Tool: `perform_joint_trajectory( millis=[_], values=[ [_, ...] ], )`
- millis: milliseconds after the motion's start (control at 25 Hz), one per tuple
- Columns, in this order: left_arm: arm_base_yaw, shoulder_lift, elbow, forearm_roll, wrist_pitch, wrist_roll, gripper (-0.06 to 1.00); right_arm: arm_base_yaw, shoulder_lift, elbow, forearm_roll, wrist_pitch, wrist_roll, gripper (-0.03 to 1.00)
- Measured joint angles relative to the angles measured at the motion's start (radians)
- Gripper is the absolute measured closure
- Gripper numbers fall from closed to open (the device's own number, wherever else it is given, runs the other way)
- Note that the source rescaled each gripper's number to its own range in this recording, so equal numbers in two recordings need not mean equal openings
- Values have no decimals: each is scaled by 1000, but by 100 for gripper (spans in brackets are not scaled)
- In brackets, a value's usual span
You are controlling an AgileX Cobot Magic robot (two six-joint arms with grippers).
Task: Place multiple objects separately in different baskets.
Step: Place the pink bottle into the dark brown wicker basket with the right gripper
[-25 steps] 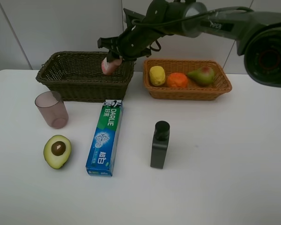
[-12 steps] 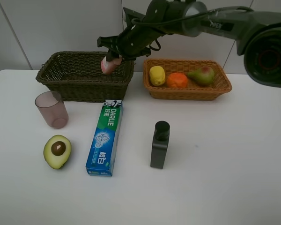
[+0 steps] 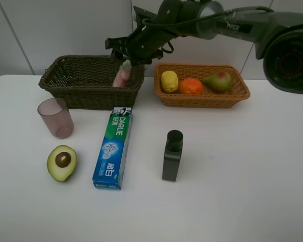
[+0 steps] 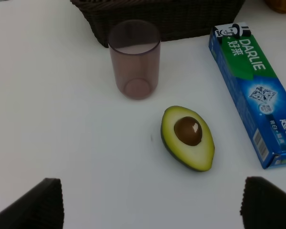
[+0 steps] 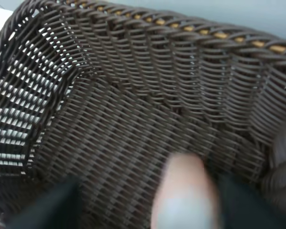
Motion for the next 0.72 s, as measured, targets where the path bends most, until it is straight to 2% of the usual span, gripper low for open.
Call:
perform_joint_trajectory(
  millis=[40,80,200,720],
  values=[
    [0,0,0,0,0,0,-4,0,0,0,-15,-1,3,22],
    [0,0,0,0,0,0,-4,0,0,0,-29,-1,7,12],
    [0,0,0,0,0,0,-4,0,0,0,-48,-2,26,0],
    [0,0,0,0,0,0,-4,0,0,0,-49,2,36,-3]
  ],
)
